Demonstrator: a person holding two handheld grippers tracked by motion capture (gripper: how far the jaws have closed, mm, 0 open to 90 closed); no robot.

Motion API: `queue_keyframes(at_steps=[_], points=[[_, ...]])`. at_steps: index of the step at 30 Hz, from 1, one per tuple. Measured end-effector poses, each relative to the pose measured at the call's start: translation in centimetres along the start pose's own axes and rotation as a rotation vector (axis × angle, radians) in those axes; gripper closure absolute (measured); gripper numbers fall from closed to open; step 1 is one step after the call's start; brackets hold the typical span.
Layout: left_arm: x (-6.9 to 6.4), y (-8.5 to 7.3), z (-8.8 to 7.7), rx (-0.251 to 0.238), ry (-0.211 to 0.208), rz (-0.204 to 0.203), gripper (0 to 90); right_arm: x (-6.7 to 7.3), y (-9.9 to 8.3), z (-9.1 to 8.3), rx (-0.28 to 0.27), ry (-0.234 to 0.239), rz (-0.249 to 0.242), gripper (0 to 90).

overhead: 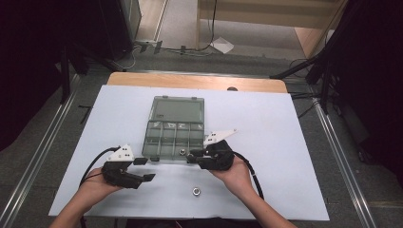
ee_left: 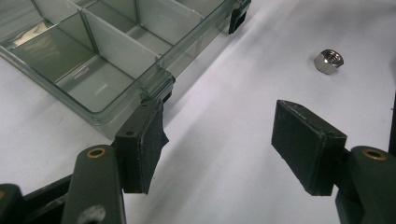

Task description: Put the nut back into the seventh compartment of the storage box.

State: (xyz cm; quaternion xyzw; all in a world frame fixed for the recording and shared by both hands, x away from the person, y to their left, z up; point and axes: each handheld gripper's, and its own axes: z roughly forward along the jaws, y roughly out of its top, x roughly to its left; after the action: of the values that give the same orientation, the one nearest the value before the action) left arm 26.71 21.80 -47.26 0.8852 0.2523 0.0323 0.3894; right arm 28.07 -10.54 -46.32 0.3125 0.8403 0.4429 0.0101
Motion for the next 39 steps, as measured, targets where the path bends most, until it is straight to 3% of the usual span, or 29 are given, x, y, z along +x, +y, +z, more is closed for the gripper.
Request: queue_keyframes(at_steps=[9, 29, 39], points=[[0.0, 0.0, -0.1, -0.003, 0.000, -0.001, 34.3, 0.0, 1.1, 0.3, -0.022, 0.021, 0.004, 71.0], [0.1, -0.1, -0.1, 0.001, 0.002, -0.002, 34.4, -0.7, 3.0, 1.8, -0.016, -0.017, -0.028, 71.0], [0.1, -0.1, -0.1, 0.003, 0.001, -0.004, 34.3, -0.9, 3.2, 3.0, -0.005, -0.023, -0.016, 71.0]])
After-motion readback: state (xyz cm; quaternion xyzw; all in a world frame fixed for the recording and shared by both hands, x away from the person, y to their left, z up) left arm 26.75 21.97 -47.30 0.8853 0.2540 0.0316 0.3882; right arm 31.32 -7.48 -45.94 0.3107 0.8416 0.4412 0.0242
